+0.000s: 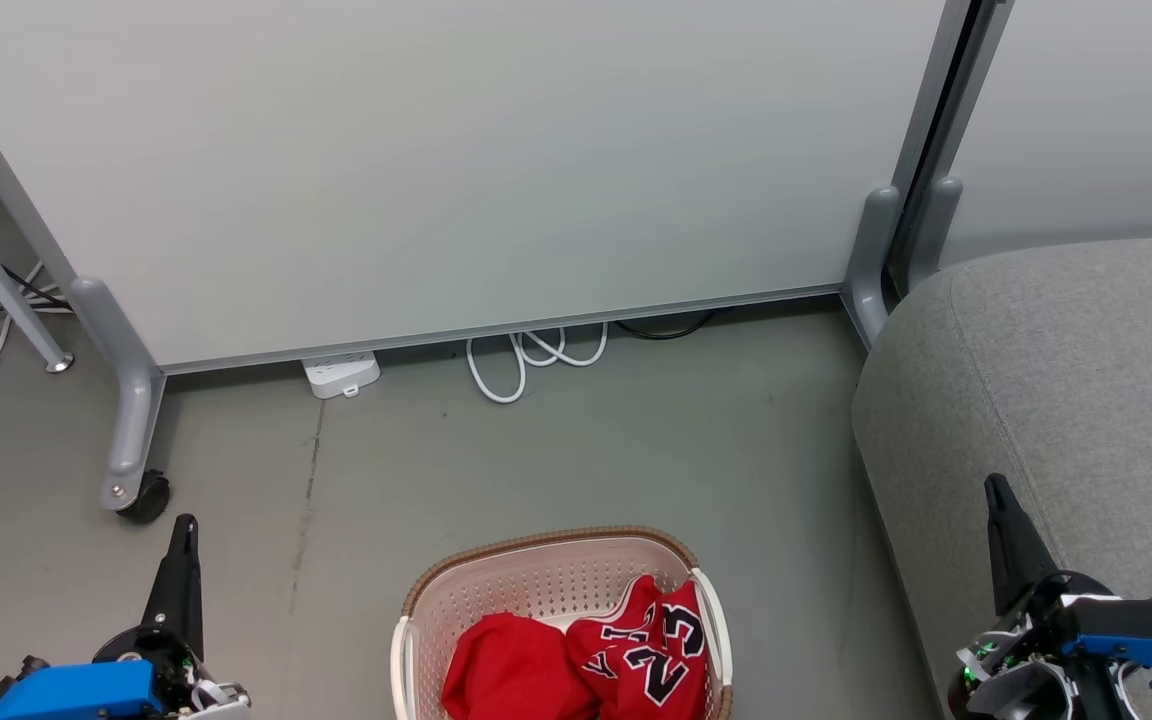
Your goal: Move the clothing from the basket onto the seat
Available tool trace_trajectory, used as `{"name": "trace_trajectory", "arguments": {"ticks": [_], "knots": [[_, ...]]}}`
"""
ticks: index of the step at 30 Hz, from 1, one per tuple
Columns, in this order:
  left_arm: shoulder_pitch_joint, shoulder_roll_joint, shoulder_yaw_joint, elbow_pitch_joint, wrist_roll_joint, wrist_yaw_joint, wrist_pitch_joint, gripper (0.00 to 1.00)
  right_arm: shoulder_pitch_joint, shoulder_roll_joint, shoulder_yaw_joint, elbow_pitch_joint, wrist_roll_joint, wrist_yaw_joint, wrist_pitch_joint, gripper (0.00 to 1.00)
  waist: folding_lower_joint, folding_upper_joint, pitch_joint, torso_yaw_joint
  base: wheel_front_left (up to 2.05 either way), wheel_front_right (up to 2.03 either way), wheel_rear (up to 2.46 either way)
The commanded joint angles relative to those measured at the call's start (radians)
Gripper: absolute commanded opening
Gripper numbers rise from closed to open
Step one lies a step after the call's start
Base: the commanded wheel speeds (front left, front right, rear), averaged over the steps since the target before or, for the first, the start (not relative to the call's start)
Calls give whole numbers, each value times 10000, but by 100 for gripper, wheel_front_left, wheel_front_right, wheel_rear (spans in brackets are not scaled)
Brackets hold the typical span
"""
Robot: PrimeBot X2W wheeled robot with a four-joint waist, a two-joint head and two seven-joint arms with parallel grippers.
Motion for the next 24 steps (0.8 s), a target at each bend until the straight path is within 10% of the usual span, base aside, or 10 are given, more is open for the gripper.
{"name": "trace_trajectory", "arguments": {"ticks": [1,24], "knots": [[-124,54,8,-22,-29,-42,38,0,-108,22,-7,-31,33,0,16,0,0,0,0,0,0,0,0],[-125,54,8,-22,-28,-42,38,0,-108,22,-6,-31,33,0,16,0,0,0,0,0,0,0,0]]}}
